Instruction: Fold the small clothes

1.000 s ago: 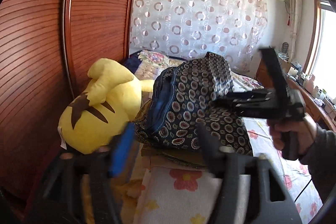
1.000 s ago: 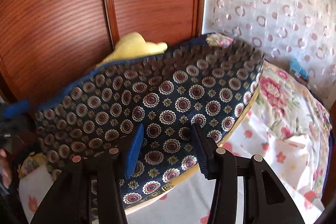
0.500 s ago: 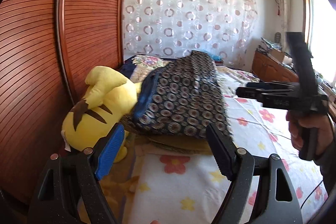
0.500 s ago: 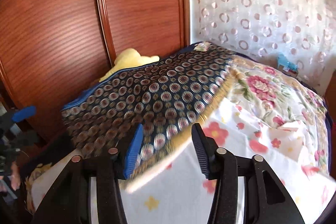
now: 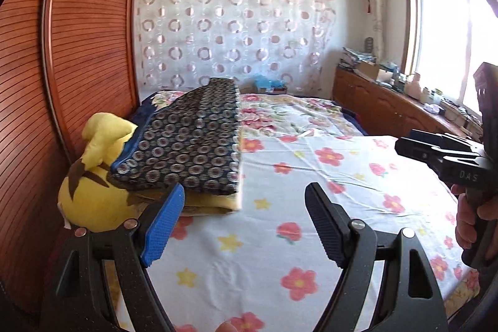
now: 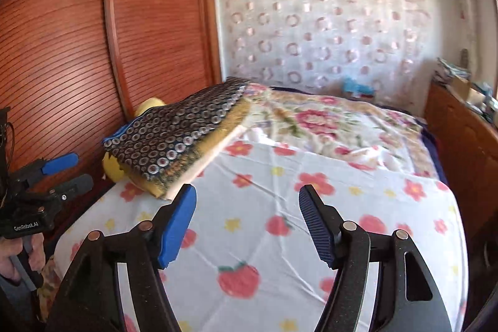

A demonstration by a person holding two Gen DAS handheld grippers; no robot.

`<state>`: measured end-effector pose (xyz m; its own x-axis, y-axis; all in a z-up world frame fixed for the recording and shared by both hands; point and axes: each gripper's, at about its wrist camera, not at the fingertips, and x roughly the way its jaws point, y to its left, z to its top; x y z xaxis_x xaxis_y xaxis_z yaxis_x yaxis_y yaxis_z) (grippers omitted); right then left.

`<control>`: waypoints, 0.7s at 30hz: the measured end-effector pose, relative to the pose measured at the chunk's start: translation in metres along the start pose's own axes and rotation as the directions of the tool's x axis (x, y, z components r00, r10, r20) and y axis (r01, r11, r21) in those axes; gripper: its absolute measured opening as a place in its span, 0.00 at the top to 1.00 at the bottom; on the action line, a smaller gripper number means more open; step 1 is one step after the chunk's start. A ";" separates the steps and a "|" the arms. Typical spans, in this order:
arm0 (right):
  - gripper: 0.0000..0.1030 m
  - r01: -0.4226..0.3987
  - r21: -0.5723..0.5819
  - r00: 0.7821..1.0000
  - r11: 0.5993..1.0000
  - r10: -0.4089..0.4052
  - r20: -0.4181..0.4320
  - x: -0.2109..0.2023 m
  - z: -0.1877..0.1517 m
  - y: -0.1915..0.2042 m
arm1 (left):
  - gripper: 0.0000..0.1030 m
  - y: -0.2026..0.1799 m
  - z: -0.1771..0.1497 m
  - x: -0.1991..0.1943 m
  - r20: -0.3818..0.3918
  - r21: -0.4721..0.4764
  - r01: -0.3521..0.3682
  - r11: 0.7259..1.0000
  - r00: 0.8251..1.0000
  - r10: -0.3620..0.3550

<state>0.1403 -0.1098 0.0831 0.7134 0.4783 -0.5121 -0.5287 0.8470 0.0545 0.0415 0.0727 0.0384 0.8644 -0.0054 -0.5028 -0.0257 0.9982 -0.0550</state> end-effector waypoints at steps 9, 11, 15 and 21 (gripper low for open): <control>0.31 0.123 0.035 0.987 0.992 -0.126 0.100 -0.093 -0.023 -0.001 | 0.22 -0.052 0.017 -0.012 0.032 0.062 0.027 0.998 0.999 -0.029; 0.30 0.136 0.052 0.984 0.989 -0.141 0.110 -0.105 -0.029 0.001 | 0.22 -0.059 0.021 -0.013 0.032 0.065 0.041 0.997 0.999 -0.043; 0.29 0.175 0.078 0.972 0.981 -0.185 0.143 -0.123 -0.038 0.002 | 0.22 -0.075 0.030 -0.018 0.050 0.085 0.046 0.995 0.997 -0.051; 0.29 0.193 0.114 0.963 0.974 -0.211 0.169 -0.107 -0.050 0.009 | 0.22 -0.088 0.037 -0.020 0.062 0.080 0.084 0.993 0.994 -0.089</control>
<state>0.0363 -0.1653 0.0955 0.8762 0.3214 -0.3593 -0.3249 0.9443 0.0523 0.0449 -0.0123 0.0854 0.8926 -0.0903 -0.4417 0.0871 0.9958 -0.0275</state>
